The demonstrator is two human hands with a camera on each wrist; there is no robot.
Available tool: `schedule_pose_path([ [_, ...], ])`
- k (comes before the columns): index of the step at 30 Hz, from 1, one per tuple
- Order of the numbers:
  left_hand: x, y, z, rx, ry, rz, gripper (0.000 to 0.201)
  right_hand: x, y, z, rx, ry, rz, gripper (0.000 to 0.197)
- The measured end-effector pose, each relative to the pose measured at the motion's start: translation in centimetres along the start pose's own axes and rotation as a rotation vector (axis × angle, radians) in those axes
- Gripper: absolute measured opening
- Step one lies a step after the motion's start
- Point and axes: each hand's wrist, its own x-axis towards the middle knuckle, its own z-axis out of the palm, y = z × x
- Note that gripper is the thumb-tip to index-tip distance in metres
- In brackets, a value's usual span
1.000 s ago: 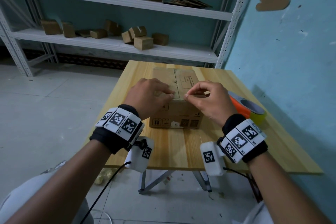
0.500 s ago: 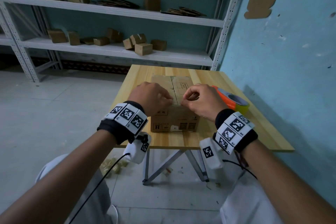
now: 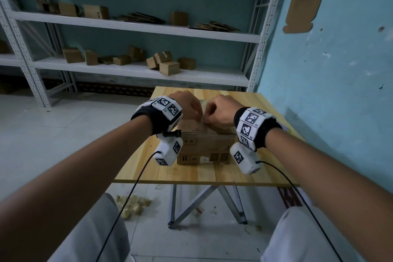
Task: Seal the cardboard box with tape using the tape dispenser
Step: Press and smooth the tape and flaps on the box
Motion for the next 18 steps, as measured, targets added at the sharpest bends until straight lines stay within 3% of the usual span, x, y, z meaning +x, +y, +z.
schedule_pose_path([
  [3,1.0,-0.2,-0.4,0.034,-0.048,-0.023,0.033,1.2,0.4,-0.5,-0.014,-0.057,-0.003,0.025],
  [7,2.2,-0.5,-0.3,0.072,-0.066,-0.049,0.059,2.8,1.4,-1.5,-0.108,-0.175,0.037,0.073],
  [10,2.9,-0.5,0.0,0.096,-0.129,-0.052,0.068,3.8,2.4,-1.7,-0.070,-0.246,0.096,0.091],
  [13,3.9,-1.3,0.6,0.071,-0.142,-0.083,0.080,4.8,3.3,-1.4,0.013,-0.300,0.141,0.098],
  [18,5.1,-2.2,1.2,0.090,-0.121,-0.106,0.086,5.6,3.7,-1.0,0.018,-0.323,0.157,0.093],
])
